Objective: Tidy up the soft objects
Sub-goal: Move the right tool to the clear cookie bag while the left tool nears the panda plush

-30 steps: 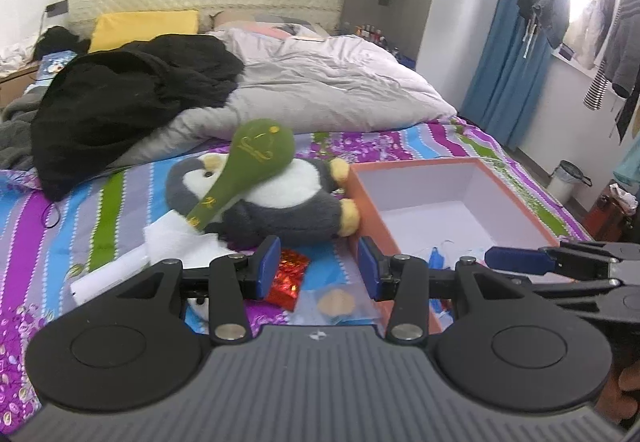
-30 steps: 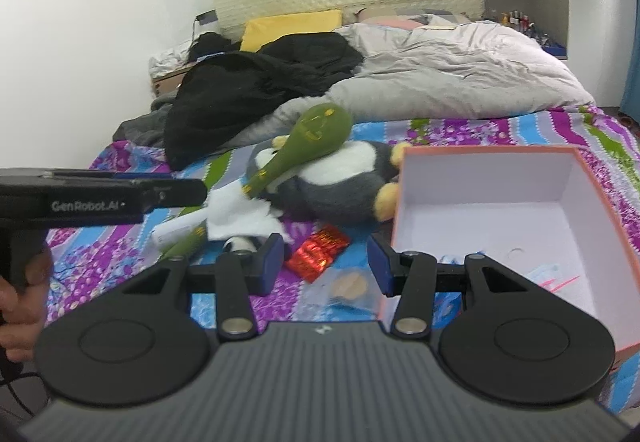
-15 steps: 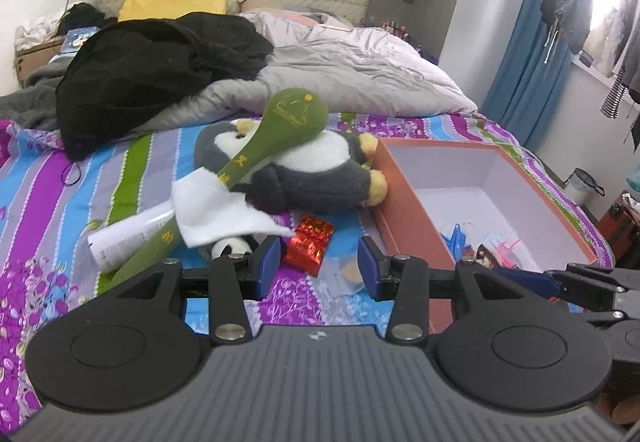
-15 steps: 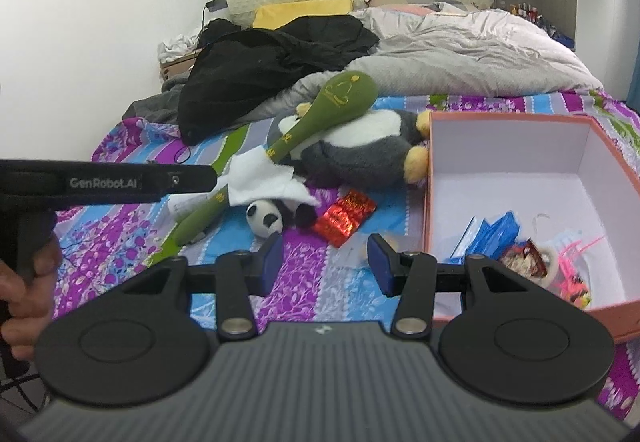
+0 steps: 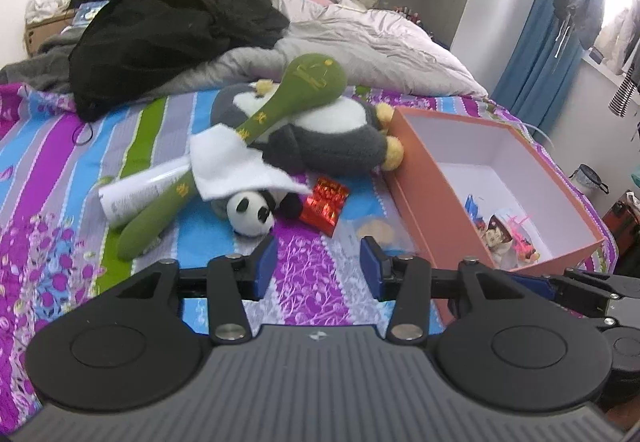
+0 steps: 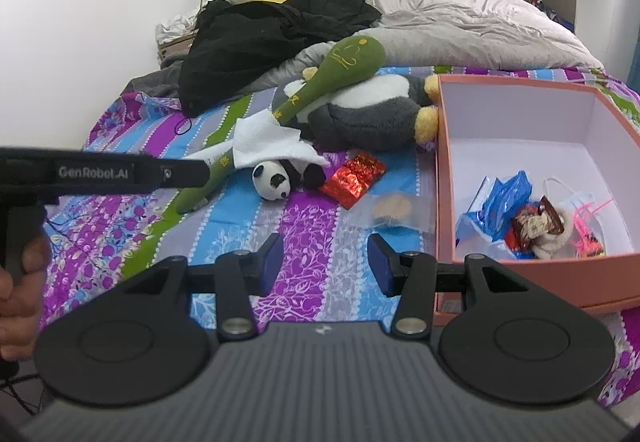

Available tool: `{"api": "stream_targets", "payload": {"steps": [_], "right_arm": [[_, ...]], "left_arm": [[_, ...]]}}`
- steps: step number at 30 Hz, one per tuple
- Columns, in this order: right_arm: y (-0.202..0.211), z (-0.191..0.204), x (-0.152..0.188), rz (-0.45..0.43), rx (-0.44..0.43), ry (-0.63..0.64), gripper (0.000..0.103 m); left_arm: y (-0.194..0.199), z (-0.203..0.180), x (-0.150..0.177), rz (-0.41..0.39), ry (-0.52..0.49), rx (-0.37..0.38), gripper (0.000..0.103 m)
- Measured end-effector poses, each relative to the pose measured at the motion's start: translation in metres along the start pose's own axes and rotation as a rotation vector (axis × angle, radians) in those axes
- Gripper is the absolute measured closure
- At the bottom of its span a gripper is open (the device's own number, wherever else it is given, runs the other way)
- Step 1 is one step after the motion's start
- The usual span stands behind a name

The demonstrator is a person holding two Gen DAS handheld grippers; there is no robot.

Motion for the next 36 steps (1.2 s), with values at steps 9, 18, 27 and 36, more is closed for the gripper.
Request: {"api": "stream_targets", "payload": {"steps": [9, 18, 27, 36], "right_arm": [[-0.014, 0.008, 0.019, 0.024, 0.025, 0.010, 0.053], [-0.045, 0.014, 0.025, 0.025, 0.062, 0.054, 0.053], [-0.090, 0.021, 0.020, 0.020, 0.113, 0.097, 0.054], [-0.137, 0.012, 0.000, 0.004, 0.183, 0.106, 0.054]], "left_arm": [[-0.018, 0.029, 0.037, 0.056, 0.067, -0.026, 0.048], [-0.053, 0.058, 0.045, 0.079, 0.135, -0.040, 0.048], [-0.096, 0.090, 0.033, 0.067, 0.165, -0.045, 0.048], [-0.134, 0.112, 0.007, 0.028, 0.175, -0.047, 0.048]]}}
Point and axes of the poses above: each gripper's, at about its wrist camera, not at the fingertips, and y roughly against the way its jaws point, z to its left, x to its underside, the point moved 10 cm from there along -y, roughly the way its jaws point, and after that the axes turned 13 degrees about x, right-handed, at the moved point
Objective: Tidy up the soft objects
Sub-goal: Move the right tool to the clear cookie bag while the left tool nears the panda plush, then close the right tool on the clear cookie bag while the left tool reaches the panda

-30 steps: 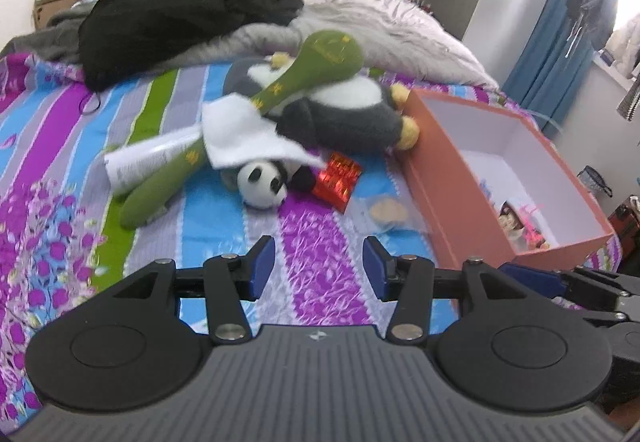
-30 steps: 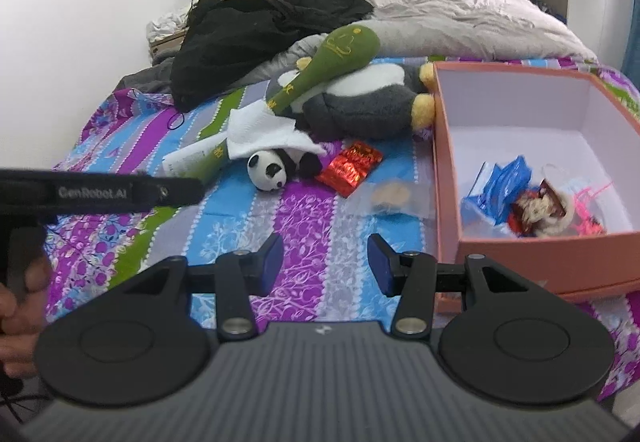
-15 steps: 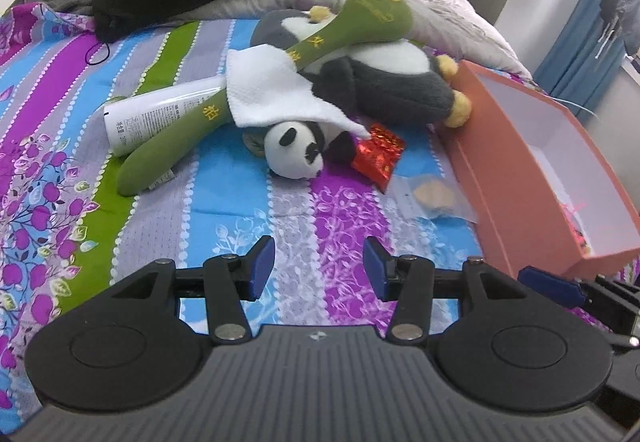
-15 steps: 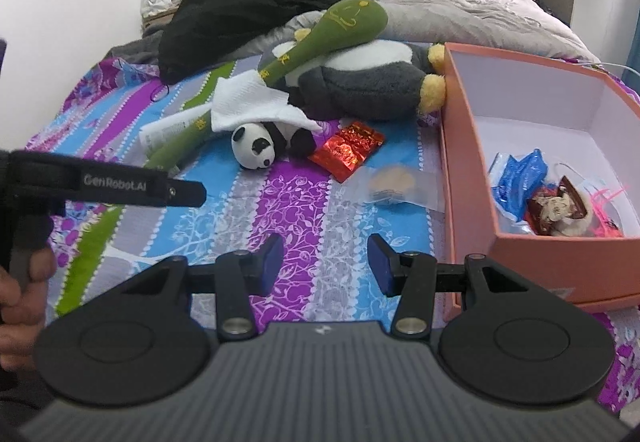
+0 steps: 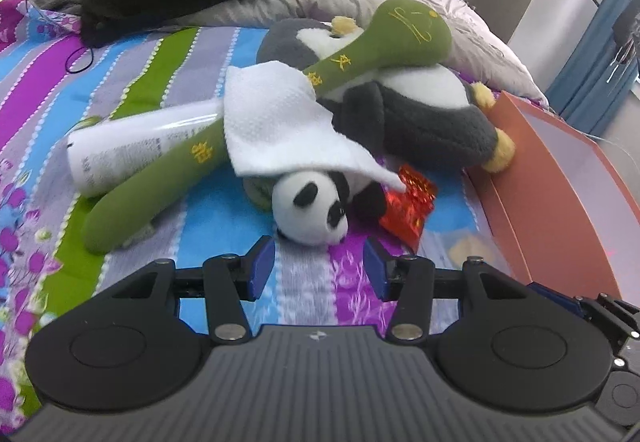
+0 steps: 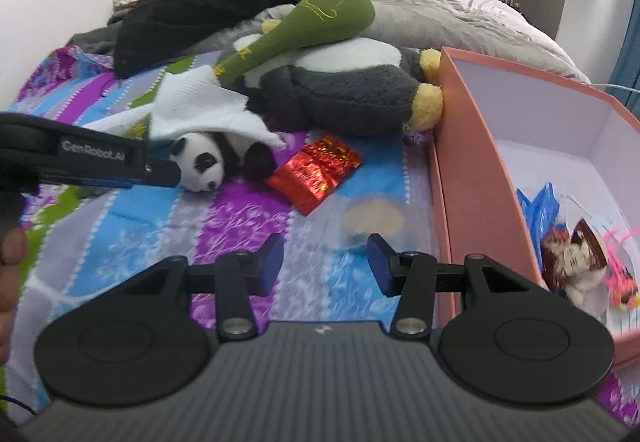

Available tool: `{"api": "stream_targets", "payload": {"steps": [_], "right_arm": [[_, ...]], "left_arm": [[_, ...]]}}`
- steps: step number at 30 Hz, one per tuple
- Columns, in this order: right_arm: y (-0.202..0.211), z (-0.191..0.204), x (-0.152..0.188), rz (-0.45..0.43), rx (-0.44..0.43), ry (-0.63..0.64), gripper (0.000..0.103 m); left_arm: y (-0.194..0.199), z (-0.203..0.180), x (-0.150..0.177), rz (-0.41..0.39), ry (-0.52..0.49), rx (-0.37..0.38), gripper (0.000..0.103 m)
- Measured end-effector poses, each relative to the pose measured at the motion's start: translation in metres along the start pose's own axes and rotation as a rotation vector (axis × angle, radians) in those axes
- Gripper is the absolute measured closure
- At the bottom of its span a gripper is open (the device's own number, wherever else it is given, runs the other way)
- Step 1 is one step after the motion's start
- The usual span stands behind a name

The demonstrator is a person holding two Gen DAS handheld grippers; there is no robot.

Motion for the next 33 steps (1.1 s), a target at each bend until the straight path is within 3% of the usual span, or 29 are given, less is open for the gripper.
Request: {"api": "stream_targets", "payload": {"steps": [5, 14, 22, 27, 29, 33], "right_arm": [[-0.030, 0.000, -0.007, -0.005, 0.072, 0.035, 0.054], [-0.071, 0.001, -0.001, 0.022, 0.192, 0.101, 0.054], [-0.092, -0.003, 0.002, 0.073, 0.135, 0.027, 0.047], [-0.089, -0.007, 0.001, 0.075, 0.119, 0.026, 0.065], [-0.085, -0.002, 0.000, 0.067, 0.112, 0.048, 0.077], [-0.075, -0.001, -0.003, 0.076, 0.075, 0.041, 0.085]], "left_arm": [[-0.017, 0.008, -0.010, -0.012, 0.008, -0.013, 0.041], [-0.046, 0.017, -0.014, -0.011, 0.024, -0.015, 0.040], [-0.058, 0.023, -0.016, -0.012, 0.040, 0.000, 0.046], [-0.047, 0.019, -0.015, -0.027, 0.033, -0.010, 0.047], [-0.041, 0.018, -0.012, -0.026, 0.036, -0.014, 0.047], [-0.027, 0.015, -0.003, -0.026, 0.053, -0.017, 0.048]]}}
Point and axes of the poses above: each gripper's, at about its wrist camera, not at the fingertips, and y roughly against the way its jaws point, z to its left, x to its underside, the point moved 10 cm from there along -y, roughly the way its jaws point, and after that the axes turned 13 degrees about x, right-handed, at the moved point
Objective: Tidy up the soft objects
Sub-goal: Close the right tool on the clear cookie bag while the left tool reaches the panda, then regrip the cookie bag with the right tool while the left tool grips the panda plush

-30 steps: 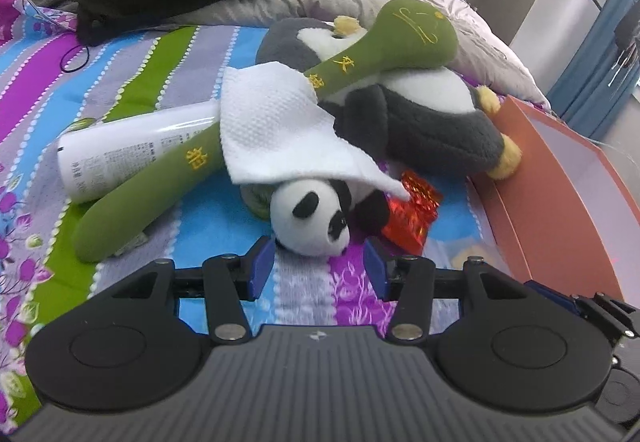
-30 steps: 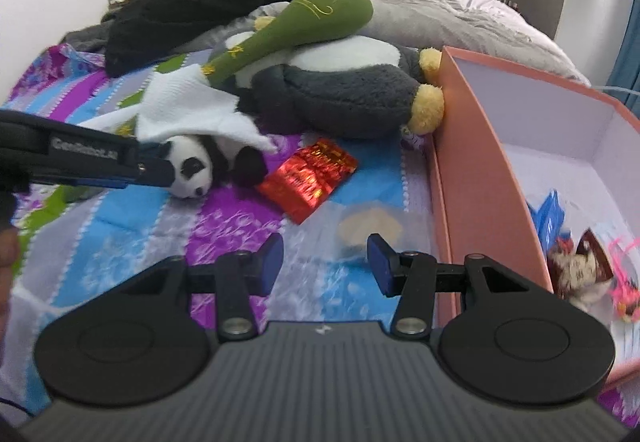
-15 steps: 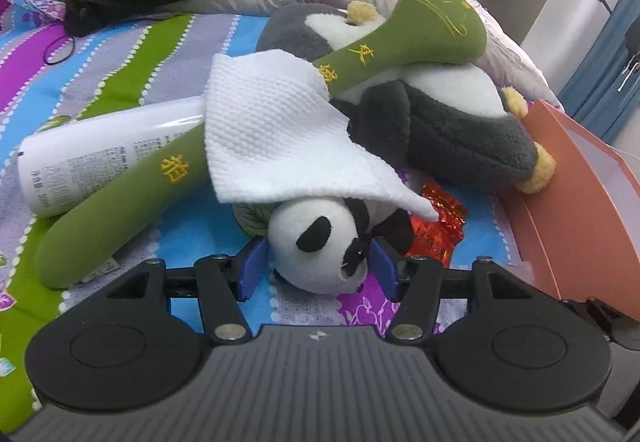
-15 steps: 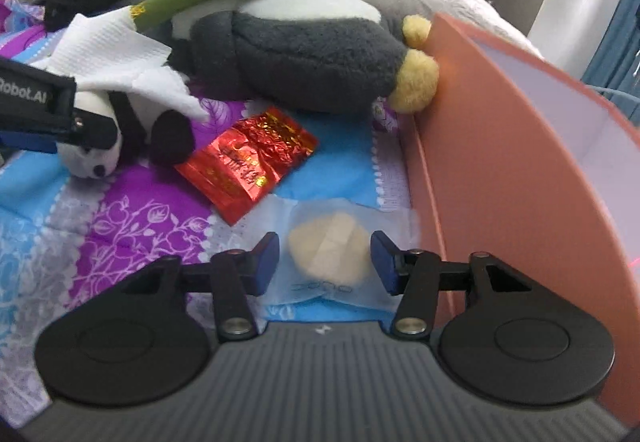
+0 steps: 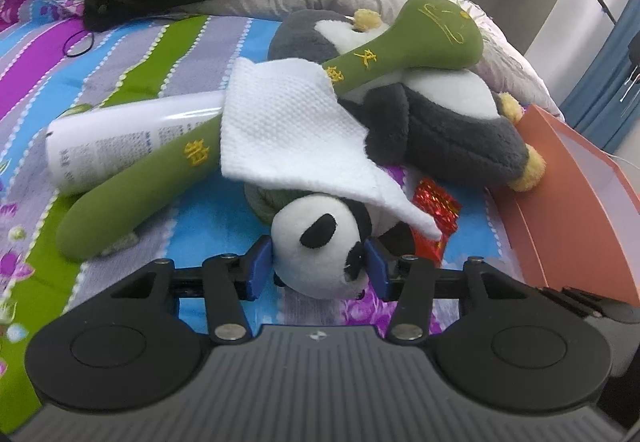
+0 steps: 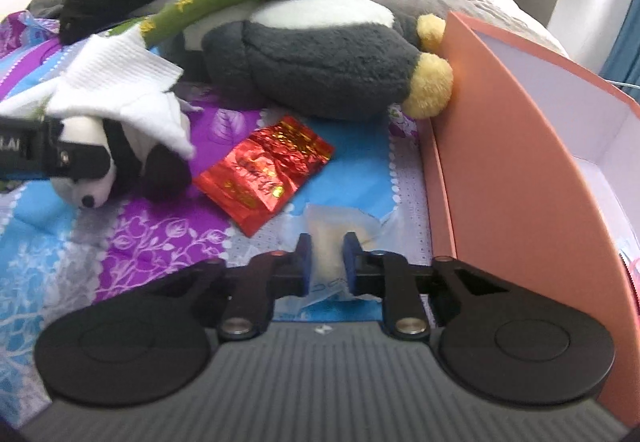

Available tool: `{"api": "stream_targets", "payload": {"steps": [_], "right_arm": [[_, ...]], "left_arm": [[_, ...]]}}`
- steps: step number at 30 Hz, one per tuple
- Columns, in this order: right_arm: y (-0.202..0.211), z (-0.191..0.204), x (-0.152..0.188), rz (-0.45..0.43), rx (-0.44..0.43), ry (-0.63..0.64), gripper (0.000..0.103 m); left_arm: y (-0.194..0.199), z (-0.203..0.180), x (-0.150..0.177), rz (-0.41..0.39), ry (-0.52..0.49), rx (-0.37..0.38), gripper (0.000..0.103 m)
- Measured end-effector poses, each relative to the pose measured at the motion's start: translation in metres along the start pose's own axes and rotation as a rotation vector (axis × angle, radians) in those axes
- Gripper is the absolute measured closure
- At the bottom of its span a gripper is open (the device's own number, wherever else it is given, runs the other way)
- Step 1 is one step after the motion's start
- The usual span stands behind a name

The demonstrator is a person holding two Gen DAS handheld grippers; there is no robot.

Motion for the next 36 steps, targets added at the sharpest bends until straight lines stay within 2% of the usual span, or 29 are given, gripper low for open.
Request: {"api": "stream_targets", "payload": {"steps": [10, 20, 26, 30, 32, 34, 36], "right_arm": [[0.049, 0.001, 0.017, 0.004, -0.094, -0.011, 0.089], [0.107, 0.014, 0.051, 0.007, -0.185, 0.054, 0.088], [0.111, 0.019, 0.071, 0.040, -0.222, 0.082, 0.084], [0.112, 0.018, 0.074, 0.058, -0.256, 0.057, 0.068], [0.114, 0.018, 0.073, 0.061, -0.289, 0.044, 0.045], [0.117, 0.018, 0.072, 0.049, -0.305, 0.030, 0.034], [0.117, 0.017, 0.071, 0.039, -0.307, 0.014, 0.029]], "left_arm": [[0.048, -0.005, 0.031, 0.016, 0.040, -0.009, 0.048], [0.086, -0.002, 0.076, 0.064, 0.107, -0.050, 0.048], [0.092, -0.006, 0.102, 0.130, 0.166, -0.027, 0.047], [0.093, -0.012, 0.109, 0.164, 0.160, -0.006, 0.046], [0.094, -0.014, 0.112, 0.179, 0.147, 0.001, 0.046], [0.097, -0.015, 0.114, 0.185, 0.141, 0.013, 0.040], [0.100, -0.015, 0.115, 0.196, 0.125, 0.022, 0.040]]}}
Point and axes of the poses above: each gripper's, at about its wrist camera, not at the fingertips, and y roughly against the way its jaws point, z to its left, x to its underside, the point moved 10 cm from there along -y, roughly the way its jaws point, and after that the axes turned 13 degrees about x, right-handed, at the moved point
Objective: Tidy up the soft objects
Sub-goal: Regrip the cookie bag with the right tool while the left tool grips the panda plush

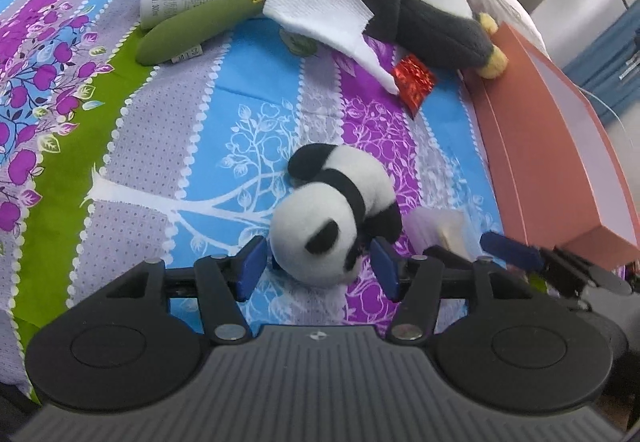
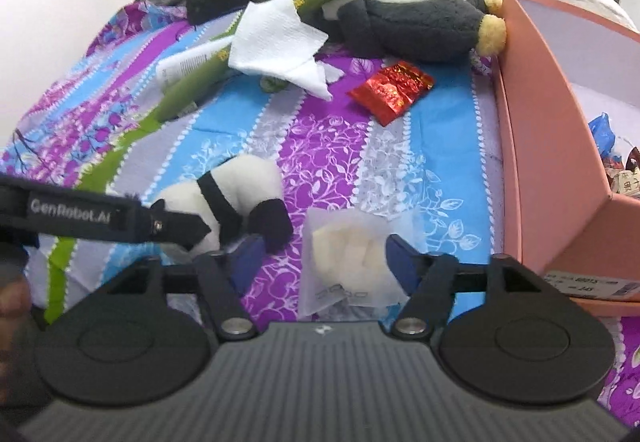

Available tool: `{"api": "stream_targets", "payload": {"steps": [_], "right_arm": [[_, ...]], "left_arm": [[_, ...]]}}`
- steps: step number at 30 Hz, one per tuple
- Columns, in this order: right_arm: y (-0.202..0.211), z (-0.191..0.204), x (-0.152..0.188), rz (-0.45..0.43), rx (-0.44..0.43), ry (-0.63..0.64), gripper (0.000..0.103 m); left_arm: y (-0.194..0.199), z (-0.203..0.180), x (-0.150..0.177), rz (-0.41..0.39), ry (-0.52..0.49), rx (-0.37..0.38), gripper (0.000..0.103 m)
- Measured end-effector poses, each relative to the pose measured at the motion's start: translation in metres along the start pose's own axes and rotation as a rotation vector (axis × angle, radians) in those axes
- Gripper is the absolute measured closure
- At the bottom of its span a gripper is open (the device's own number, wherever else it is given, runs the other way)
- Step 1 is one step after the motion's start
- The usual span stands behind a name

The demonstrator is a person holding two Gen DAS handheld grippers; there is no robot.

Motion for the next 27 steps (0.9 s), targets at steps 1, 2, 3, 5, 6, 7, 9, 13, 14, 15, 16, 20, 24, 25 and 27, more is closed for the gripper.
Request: {"api": "stream_targets", "payload": {"steps": [1, 2, 3, 5, 6, 7, 9, 13, 14, 15, 16, 20, 24, 25, 27], "right_arm": [[0.000, -0.003, -0.002, -0.020, 0.015, -0.015, 0.028], [0.002, -0.007, -0.004, -0.051, 0.042, -0.035, 0.028], [0.003, -0.010, -0.008, -0.084, 0.062, -0.045, 0.028], [0.006, -0.012, -0.010, -0.121, 0.071, -0.037, 0.028], [0.004, -0.012, -0.009, -0.122, 0.073, -0.029, 0.028], [0.002, -0.012, -0.009, -0.115, 0.075, -0.029, 0.028], [-0.002, -0.013, -0.006, -0.100, 0.063, -0.035, 0.028], [-0.010, -0.009, 0.002, -0.041, -0.008, -0.076, 0.029], [-0.014, -0.010, 0.004, -0.018, -0.010, -0.084, 0.030], [-0.018, -0.008, 0.007, -0.002, -0.004, -0.084, 0.032], [-0.020, -0.008, 0.010, 0.010, 0.000, -0.081, 0.037], [-0.027, -0.009, 0.016, 0.021, 0.026, -0.054, 0.054], [-0.026, -0.007, 0.016, 0.015, 0.031, -0.029, 0.060], [-0.025, -0.006, 0.015, 0.011, 0.031, -0.023, 0.063], [-0.022, -0.005, 0.012, 0.004, 0.024, -0.018, 0.068]], "left_arm": [[0.001, -0.001, 0.000, 0.007, -0.021, 0.006, 0.040], [0.002, -0.002, -0.001, 0.017, -0.063, 0.012, 0.040], [0.003, -0.001, -0.004, 0.016, -0.092, 0.005, 0.040], [0.008, 0.005, -0.011, 0.002, -0.113, -0.009, 0.040], [0.009, 0.008, -0.015, -0.001, -0.106, -0.005, 0.040], [0.009, 0.010, -0.018, -0.002, -0.096, 0.005, 0.040], [0.008, 0.011, -0.023, -0.003, -0.089, 0.024, 0.040], [-0.001, 0.008, -0.028, 0.010, -0.098, 0.044, 0.040], [-0.004, 0.007, -0.028, 0.019, -0.094, 0.060, 0.040], [-0.008, 0.005, -0.028, 0.026, -0.093, 0.067, 0.040], [-0.011, 0.004, -0.027, 0.033, -0.097, 0.069, 0.040], [-0.020, 0.004, -0.023, 0.056, -0.097, 0.072, 0.040], [-0.023, 0.006, -0.022, 0.060, -0.088, 0.067, 0.040], [-0.023, 0.007, -0.022, 0.060, -0.085, 0.066, 0.040], [-0.023, 0.007, -0.023, 0.056, -0.081, 0.063, 0.040]]}}
Point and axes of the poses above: each gripper's, at about its wrist camera, not at the fingertips, and y roughly against the way its jaws point, z to its left, x to its underside, the point moved 10 cm from there along -y, roughly the way its jaws point, and after that the axes turned 13 degrees about x, right-handed, at the moved point
